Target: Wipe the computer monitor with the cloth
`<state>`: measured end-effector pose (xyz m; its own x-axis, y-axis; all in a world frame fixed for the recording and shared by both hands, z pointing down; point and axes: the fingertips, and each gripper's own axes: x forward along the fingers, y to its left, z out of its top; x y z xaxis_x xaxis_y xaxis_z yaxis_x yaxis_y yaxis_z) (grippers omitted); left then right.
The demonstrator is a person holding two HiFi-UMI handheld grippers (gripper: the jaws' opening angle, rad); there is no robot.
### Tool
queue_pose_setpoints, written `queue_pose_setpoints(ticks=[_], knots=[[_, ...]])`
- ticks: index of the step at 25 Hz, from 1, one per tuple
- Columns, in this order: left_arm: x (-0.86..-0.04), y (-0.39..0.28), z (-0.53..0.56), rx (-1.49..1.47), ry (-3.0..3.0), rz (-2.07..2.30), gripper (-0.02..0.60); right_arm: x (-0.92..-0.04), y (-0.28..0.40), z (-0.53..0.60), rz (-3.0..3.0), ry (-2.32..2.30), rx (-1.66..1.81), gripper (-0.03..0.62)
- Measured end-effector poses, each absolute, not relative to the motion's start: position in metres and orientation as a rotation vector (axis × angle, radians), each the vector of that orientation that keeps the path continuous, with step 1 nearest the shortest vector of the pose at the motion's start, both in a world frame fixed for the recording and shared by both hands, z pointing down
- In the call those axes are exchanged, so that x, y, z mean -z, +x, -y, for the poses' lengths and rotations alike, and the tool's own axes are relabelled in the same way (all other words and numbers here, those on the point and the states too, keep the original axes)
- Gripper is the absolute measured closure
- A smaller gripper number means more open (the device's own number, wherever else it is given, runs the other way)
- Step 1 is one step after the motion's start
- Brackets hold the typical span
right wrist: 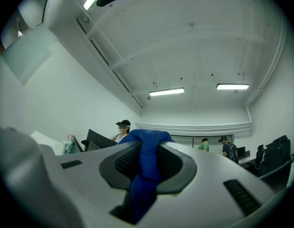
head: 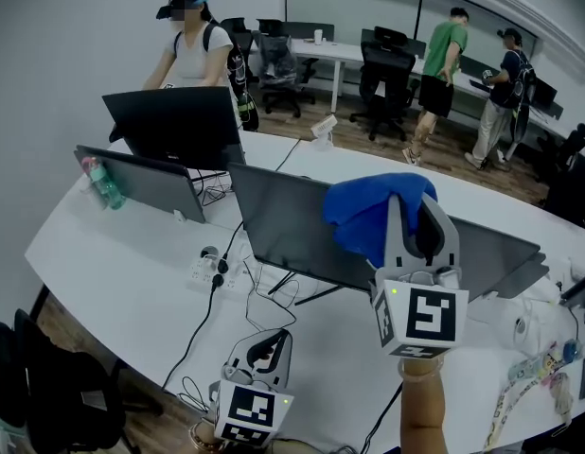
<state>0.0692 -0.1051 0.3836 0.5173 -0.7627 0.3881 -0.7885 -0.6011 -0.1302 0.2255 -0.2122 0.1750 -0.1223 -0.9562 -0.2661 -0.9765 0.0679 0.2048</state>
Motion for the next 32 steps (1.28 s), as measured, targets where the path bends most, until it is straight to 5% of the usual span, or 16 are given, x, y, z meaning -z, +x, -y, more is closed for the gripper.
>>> queue_pose_setpoints(ticks=[32], knots=[[-0.388, 0.084, 0.113, -0.595, 2.729, 1.243, 0.572, -0.181, 0.243, 0.202, -2.185, -2.232, -0.58, 0.522]])
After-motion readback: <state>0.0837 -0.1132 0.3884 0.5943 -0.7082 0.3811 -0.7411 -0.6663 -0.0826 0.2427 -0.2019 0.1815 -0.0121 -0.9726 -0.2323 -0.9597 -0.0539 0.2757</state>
